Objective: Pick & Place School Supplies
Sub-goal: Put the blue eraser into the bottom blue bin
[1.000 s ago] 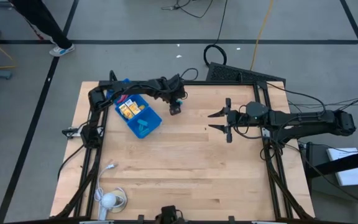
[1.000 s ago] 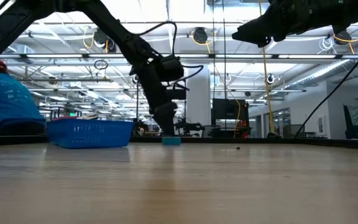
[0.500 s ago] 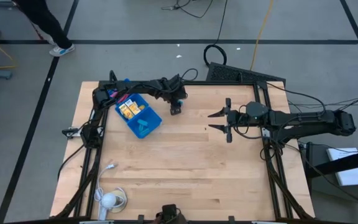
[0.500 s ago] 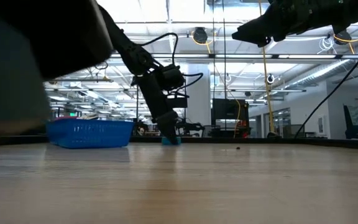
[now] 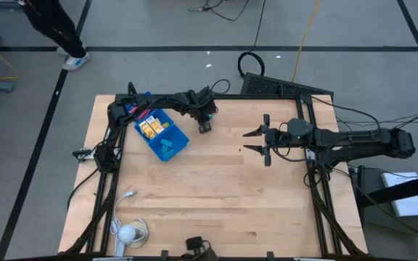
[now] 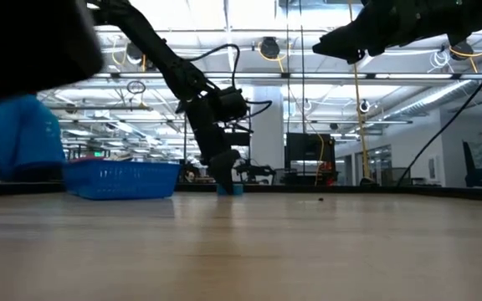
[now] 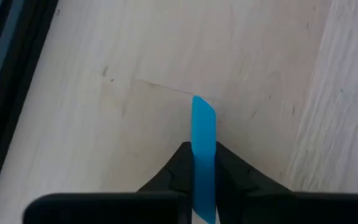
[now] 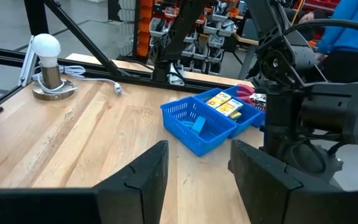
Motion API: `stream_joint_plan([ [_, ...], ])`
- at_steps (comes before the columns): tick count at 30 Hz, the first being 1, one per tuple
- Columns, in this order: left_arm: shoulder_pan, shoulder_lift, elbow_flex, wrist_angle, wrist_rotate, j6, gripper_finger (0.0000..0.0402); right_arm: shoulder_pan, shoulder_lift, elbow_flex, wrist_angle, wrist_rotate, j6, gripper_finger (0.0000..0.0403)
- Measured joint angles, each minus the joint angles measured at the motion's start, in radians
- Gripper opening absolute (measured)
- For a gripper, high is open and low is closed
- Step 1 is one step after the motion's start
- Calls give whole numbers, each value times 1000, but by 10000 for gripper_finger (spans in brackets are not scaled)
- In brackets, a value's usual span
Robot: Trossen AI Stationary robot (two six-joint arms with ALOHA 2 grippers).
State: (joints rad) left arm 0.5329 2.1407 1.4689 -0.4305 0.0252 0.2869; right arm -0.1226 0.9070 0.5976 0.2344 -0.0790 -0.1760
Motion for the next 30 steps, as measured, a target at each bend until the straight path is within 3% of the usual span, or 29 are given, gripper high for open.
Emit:
stream_joint_plan([
  [6,-23,-63,-5,-86,-69,-121,34,0,0,0,0,4,7,164],
  [14,-194,-362,-62,-274,-86,-286,33,0,0,1,0,4,30,164],
  [18,-322,-565,-223,-267,-150,-417,33,0,0,1,-1,3,34,164],
  [24,-441,-831,-554,-202,-343,-726,33,0,0,1,6,1,35,164],
  [30,-383,-884,-783,30,-283,-815,33,0,0,1,38,0,46,164],
])
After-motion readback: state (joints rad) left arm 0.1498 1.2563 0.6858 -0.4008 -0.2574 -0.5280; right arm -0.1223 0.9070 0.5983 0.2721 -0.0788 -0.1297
